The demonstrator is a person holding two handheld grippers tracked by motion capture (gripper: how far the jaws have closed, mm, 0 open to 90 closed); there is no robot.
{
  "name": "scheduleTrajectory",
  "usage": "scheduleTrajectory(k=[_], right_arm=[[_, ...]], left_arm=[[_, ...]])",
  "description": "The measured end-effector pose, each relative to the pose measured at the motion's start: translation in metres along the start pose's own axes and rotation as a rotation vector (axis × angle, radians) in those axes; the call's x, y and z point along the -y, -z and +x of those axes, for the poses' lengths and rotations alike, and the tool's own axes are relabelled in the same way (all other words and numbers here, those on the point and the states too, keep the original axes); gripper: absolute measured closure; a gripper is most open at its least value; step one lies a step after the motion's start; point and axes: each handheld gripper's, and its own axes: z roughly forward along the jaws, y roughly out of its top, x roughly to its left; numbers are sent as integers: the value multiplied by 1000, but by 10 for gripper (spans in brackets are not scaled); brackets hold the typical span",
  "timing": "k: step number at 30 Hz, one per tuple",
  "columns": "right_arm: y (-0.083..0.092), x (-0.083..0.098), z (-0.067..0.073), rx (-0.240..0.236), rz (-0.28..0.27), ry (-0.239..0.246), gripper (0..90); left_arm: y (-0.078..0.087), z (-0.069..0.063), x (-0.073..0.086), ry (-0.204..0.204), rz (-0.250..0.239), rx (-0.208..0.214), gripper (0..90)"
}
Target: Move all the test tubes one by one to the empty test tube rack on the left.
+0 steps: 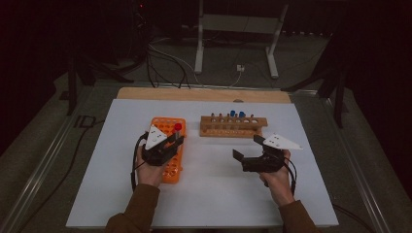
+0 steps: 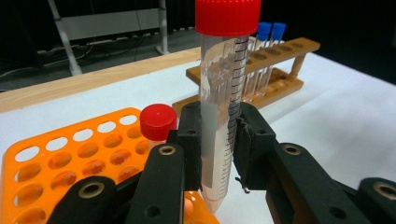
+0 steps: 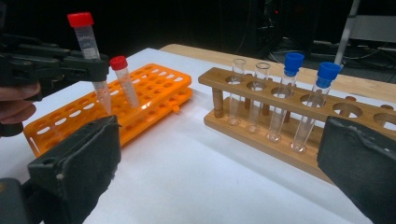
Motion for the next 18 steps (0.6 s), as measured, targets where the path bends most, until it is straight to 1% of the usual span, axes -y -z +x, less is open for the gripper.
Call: scheduleTrajectory(k=[3, 7, 9, 10, 13, 15, 18], right_arm=[[1, 0, -1, -4, -7, 0, 0], [1, 0, 0, 0, -10, 1, 0], [1, 0, 0, 1, -13, -1, 0], [2, 0, 0, 0, -13, -1, 0], [2, 0, -1, 2, -13, 1, 0], [3, 1, 0, 3, -13, 3, 0], [3, 1, 0, 4, -11, 5, 0]], left_arm=[[-5, 1, 2, -12, 12, -14, 749], [-10, 3, 5, -16, 22, -36, 748], [-11, 3, 6, -24, 25, -33, 747], [-11, 2, 6, -30, 27, -38, 747], [-10, 2, 6, -25, 28, -41, 746], [-7, 3, 7, -18, 30, -44, 747], [-2, 4, 9, -18, 40, -51, 747]])
